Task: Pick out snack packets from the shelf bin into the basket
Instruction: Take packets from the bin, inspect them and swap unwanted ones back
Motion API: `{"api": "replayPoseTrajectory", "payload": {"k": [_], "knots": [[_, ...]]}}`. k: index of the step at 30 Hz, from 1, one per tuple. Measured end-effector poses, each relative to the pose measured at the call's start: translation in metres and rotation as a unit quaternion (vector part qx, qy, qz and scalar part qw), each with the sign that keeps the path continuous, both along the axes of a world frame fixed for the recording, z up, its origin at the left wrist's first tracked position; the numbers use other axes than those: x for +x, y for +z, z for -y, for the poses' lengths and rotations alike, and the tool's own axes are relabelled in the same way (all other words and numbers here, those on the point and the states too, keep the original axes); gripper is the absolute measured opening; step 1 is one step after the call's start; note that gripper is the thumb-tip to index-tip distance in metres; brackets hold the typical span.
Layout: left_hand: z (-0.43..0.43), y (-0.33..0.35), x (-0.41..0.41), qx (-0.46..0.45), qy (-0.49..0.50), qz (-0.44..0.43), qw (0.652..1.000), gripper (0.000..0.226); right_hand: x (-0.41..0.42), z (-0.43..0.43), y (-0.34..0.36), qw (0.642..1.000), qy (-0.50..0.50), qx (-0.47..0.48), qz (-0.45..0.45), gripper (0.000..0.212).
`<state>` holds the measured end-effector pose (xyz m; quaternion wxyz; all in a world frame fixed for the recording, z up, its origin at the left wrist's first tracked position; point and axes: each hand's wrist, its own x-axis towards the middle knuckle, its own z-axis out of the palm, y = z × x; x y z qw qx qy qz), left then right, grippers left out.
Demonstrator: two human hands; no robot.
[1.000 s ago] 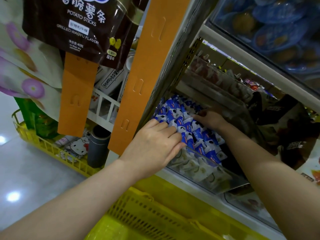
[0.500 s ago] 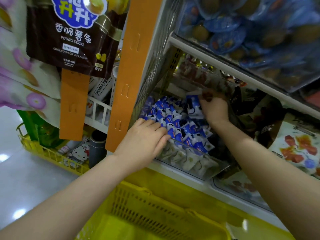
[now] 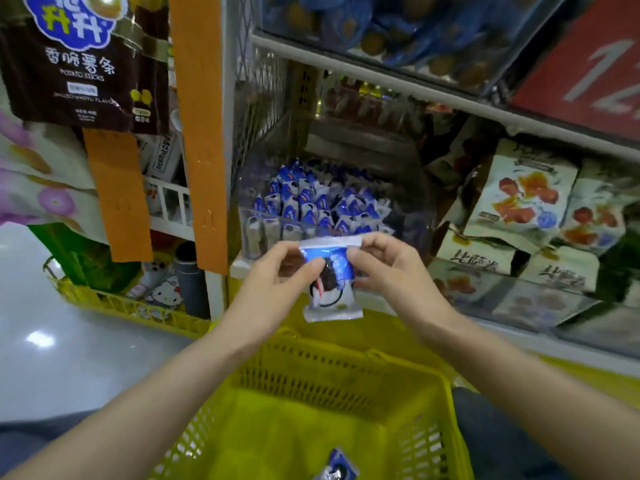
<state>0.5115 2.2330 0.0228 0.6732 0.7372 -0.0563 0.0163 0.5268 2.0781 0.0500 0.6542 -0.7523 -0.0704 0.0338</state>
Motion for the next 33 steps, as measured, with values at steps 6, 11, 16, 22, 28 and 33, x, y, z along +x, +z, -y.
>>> {"api": "replayPoseTrajectory", "payload": {"k": [6,11,16,22,28,33], "knots": [[0.009,-0.023,-0.018,0.047,-0.063,-0.054,0.995,0.006,-0.032,0.004,-0.045,0.997,-0.01,0.027,-0.075,0.013],[0.016,-0.04,-0.021,0.057,-0.053,-0.061,0.995,0.016,-0.036,0.01,-0.069,0.998,-0.012,-0.055,-0.036,0.016],[0.023,-0.053,-0.018,0.01,-0.041,-0.119,0.992,0.021,-0.037,0.016,-0.074,0.932,-0.017,-0.317,0.174,0.003],[0.032,-0.061,-0.013,-0.073,-0.038,-0.192,0.978,0.008,-0.032,0.023,-0.07,0.945,-0.066,-0.279,0.154,0.006],[0.035,-0.063,-0.017,-0.117,-0.035,-0.205,0.971,0.022,-0.02,0.028,-0.069,0.98,-0.163,0.046,-0.107,0.014],[0.025,-0.058,-0.009,-0.105,0.061,-0.145,0.982,0.017,-0.031,0.024,-0.078,0.976,-0.04,0.05,-0.208,0.018]]}}
